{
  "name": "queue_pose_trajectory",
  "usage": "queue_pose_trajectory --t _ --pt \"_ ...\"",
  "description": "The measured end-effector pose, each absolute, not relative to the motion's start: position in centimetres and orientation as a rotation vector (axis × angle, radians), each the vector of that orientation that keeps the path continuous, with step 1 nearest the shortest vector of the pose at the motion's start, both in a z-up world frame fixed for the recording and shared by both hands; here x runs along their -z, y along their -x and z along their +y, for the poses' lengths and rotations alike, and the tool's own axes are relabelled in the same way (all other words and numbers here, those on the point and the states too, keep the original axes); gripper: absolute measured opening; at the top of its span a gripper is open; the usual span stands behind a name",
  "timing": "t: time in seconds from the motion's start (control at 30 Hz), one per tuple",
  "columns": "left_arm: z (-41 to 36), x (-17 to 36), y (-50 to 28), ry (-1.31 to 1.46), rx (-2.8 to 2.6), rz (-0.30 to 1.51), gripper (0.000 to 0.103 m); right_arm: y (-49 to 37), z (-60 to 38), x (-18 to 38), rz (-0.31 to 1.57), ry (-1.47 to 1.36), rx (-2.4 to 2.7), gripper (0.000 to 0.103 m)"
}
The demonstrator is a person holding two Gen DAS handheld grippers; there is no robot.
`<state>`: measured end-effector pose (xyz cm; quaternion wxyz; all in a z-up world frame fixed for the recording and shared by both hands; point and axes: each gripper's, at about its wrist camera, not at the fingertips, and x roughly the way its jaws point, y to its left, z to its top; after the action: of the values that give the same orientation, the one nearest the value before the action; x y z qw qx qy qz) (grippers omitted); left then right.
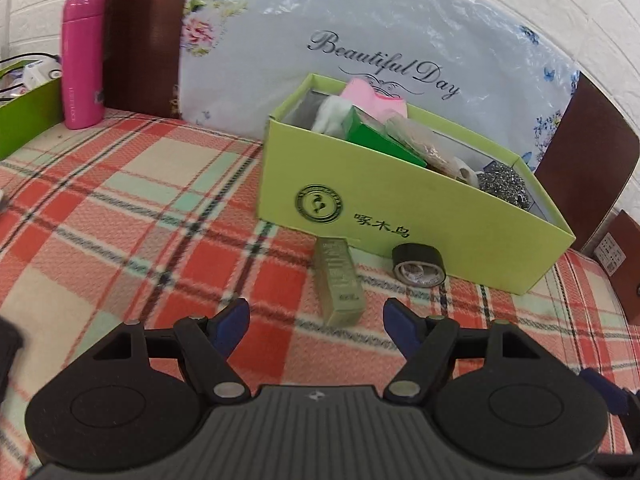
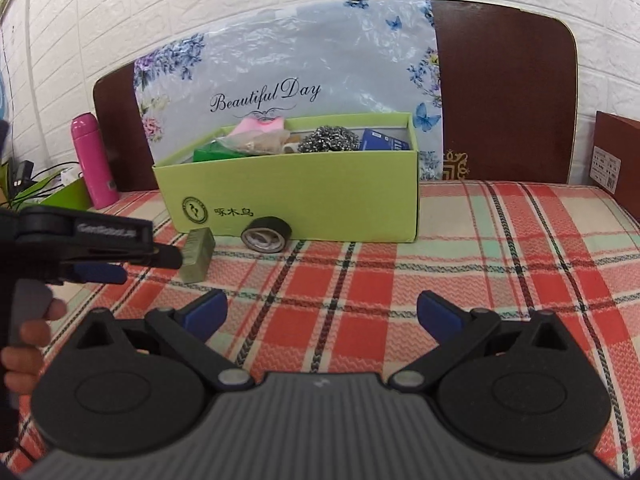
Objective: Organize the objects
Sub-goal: 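Grasp black tape roll with right tool while left grasps olive-green small box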
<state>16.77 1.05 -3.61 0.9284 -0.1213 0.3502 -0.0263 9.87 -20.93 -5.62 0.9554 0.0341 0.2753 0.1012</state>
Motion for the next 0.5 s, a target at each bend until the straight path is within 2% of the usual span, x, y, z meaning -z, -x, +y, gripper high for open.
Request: queue_pose_trajectory --t 0.17,0.23,0.27,0.33,0.37,0.5 --pt "0.2 4.4 -19.0 0.254 0.077 0.742 0.077 -10.3 -20.6 5.8 0.562 -0.041 -0.197 0.101" --pt "0.4 4.8 -19.6 0.249 0.079 0.745 0.071 -10.6 -20.3 6.0 0.569 -0.034 -0.197 0.099" --pt "0.4 4.8 -19.7 0.232 0.080 0.735 0.066 -10.8 -20.2 6.0 0.572 -0.027 -0.199 0.099" --pt "0.6 4.7 -19.6 0.196 0.094 0.734 0.029 -11.2 -19.8 6.2 0.575 -0.010 -0.203 0.096" --pt "0.9 4.8 -19.5 0.202 0.110 0.740 0.024 -11.5 -19.5 6.2 0.573 0.001 -0.202 0.095" --pt "2.2 4.6 -18.5 0.225 0.106 0.738 0.024 -13.1 -18.4 6.5 0.577 0.025 -0.200 0.086"
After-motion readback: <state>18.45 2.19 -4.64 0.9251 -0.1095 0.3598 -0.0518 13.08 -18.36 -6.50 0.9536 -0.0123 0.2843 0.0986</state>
